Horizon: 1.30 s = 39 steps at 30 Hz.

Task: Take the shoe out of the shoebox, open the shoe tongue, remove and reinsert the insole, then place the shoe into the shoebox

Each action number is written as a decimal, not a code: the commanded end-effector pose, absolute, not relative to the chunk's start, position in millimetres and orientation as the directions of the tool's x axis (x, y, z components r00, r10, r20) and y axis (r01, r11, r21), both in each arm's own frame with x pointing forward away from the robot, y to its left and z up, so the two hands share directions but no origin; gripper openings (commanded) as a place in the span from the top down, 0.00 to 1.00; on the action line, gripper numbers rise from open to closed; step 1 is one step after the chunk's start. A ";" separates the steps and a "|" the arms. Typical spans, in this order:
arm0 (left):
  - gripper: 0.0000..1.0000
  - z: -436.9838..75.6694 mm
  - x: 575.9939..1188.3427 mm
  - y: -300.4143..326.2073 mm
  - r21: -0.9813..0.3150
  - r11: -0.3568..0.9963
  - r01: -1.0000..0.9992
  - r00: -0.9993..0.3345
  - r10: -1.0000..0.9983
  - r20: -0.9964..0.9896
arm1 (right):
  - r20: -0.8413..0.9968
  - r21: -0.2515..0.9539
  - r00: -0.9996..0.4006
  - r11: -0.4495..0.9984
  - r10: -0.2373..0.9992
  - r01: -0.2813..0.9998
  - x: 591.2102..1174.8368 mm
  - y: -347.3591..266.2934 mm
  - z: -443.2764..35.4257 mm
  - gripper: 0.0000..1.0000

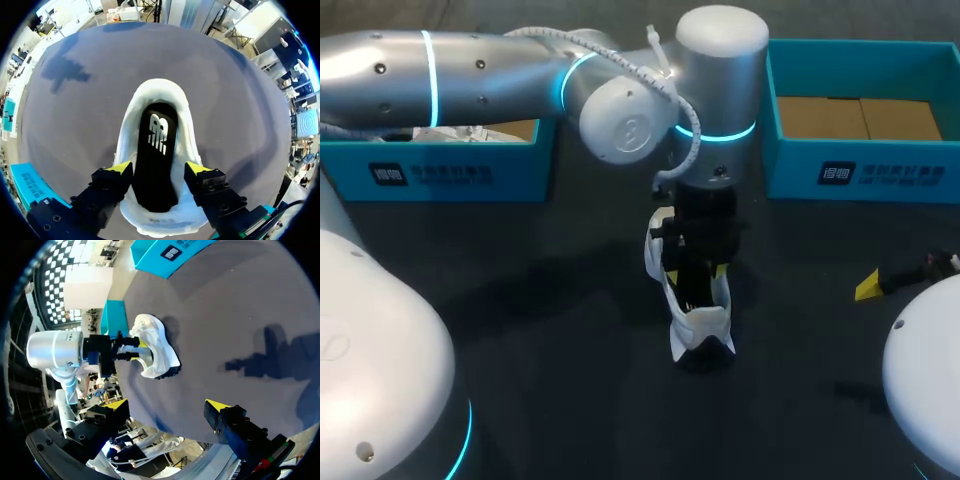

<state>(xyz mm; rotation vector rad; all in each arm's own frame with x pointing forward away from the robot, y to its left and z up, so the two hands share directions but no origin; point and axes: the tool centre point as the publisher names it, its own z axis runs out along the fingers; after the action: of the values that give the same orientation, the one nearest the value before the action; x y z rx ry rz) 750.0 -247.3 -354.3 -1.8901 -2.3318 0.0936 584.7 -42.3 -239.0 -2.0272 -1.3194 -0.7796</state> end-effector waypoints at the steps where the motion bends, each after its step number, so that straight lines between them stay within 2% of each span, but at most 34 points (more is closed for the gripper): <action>1: 0.15 -354.6 754.3 -242.7 -0.133 0.220 0.966 -0.211 0.974 0.079 | 0.737 -0.160 0.339 -0.336 0.585 0.928 583.7 -41.3 -238.4 0.00; 3: 0.04 -355.2 754.0 -240.5 -0.135 0.227 0.964 -0.217 0.973 0.083 | 0.737 -0.160 0.339 -0.336 0.585 0.928 583.7 -41.3 -238.4 0.00; 6: 0.00 -353.8 754.2 -238.5 -0.138 0.237 0.962 -0.228 0.970 0.082 | 0.737 -0.160 0.339 -0.336 0.585 0.928 583.7 -41.3 -238.4 0.00; 39: 0.00 -351.2 769.8 -235.8 -0.146 0.267 0.952 -0.269 0.963 0.007 | 0.737 -0.160 0.339 -0.336 0.585 0.928 583.7 -41.3 -238.4 0.00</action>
<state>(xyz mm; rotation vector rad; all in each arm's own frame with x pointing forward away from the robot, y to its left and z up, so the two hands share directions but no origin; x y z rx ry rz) 767.6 -237.4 -352.2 -1.8323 -2.4273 0.1718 584.7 -42.2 -239.0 -2.0271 -1.3195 -0.7797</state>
